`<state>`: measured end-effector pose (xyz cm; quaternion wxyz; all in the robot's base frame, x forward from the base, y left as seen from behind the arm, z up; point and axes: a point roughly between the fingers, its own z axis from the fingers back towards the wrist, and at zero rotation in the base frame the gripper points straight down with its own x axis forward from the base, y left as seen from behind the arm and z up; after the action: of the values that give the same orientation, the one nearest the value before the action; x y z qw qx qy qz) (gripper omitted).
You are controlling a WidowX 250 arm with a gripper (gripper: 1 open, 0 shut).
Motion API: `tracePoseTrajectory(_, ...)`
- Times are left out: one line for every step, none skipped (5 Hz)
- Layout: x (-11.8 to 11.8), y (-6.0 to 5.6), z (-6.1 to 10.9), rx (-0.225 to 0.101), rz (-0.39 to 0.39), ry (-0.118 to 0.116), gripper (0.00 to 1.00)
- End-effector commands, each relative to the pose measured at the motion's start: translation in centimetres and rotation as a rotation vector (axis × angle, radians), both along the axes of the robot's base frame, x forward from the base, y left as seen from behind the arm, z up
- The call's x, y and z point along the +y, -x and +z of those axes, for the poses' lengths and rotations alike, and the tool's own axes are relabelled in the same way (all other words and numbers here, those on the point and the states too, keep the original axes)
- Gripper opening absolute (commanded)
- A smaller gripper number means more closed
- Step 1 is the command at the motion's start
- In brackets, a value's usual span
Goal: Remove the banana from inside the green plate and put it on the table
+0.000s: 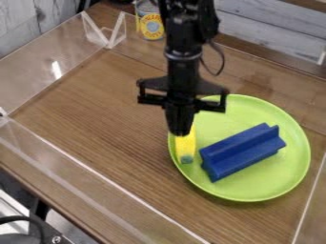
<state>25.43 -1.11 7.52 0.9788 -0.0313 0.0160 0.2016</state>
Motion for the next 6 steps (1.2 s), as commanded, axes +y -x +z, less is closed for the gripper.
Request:
tracePoseTrajectory(0.3,-1.0,4.1,-0.089,-0.001,0.026,0.00)
tracePoseTrajectory(1.2,-1.0,6.2,-0.108,-0.008,0.045,0.00)
tracePoseTrajectory(2.2,-1.1,7.9,-0.126,-0.024,0.059,0.00)
tracePoseTrajectory(2.4,-1.1,7.5,-0.132,-0.055,0.058,0.00)
tracePoseTrajectory(2.2,-1.2,6.9,-0.128,-0.078,0.055,0.00)
tracePoseTrajectory(2.1,-1.1,6.3,-0.124,-0.103,0.052,0.00)
